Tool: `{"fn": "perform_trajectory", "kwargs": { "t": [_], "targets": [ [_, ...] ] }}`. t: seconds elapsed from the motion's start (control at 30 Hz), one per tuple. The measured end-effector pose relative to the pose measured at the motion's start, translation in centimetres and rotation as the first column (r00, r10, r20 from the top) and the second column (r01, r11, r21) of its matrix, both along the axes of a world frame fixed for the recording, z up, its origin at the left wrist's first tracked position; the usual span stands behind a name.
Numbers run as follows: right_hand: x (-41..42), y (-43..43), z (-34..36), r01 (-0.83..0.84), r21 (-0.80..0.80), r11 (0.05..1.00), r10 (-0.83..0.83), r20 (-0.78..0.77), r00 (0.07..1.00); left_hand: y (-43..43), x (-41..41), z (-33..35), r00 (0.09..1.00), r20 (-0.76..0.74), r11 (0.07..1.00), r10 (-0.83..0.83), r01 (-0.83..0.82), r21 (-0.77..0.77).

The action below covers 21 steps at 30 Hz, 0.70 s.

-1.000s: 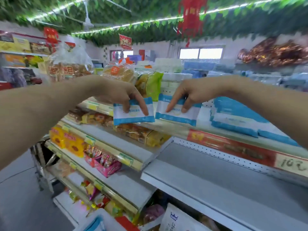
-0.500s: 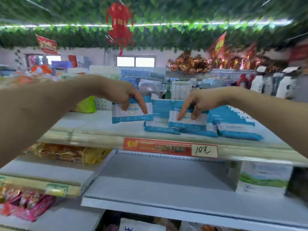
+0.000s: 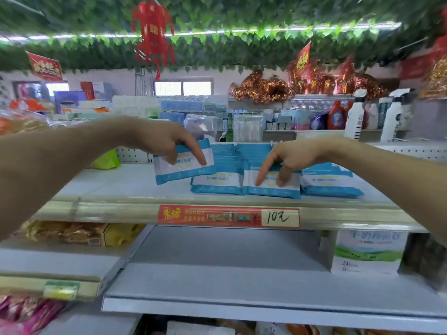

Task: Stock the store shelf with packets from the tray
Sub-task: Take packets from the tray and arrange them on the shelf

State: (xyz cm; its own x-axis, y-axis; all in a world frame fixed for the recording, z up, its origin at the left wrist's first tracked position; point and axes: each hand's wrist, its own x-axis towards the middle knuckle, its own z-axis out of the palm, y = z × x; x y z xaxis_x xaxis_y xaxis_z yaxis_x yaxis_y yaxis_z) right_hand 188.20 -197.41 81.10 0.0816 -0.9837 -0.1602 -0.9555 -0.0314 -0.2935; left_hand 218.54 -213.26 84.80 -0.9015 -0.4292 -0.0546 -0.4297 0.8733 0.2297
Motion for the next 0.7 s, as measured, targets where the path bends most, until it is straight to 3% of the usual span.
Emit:
{"fn": "perform_trajectory", "kwargs": {
  "t": [0.7],
  "targets": [
    [-1.8, -1.3, -1.8, -0.100, -0.111, 0.989, 0.085, -0.130, 0.988, -1.7, -3.4, -1.7, 1.000, -0.001, 0.988, 0.028, -0.027, 0.151]
  ]
}}
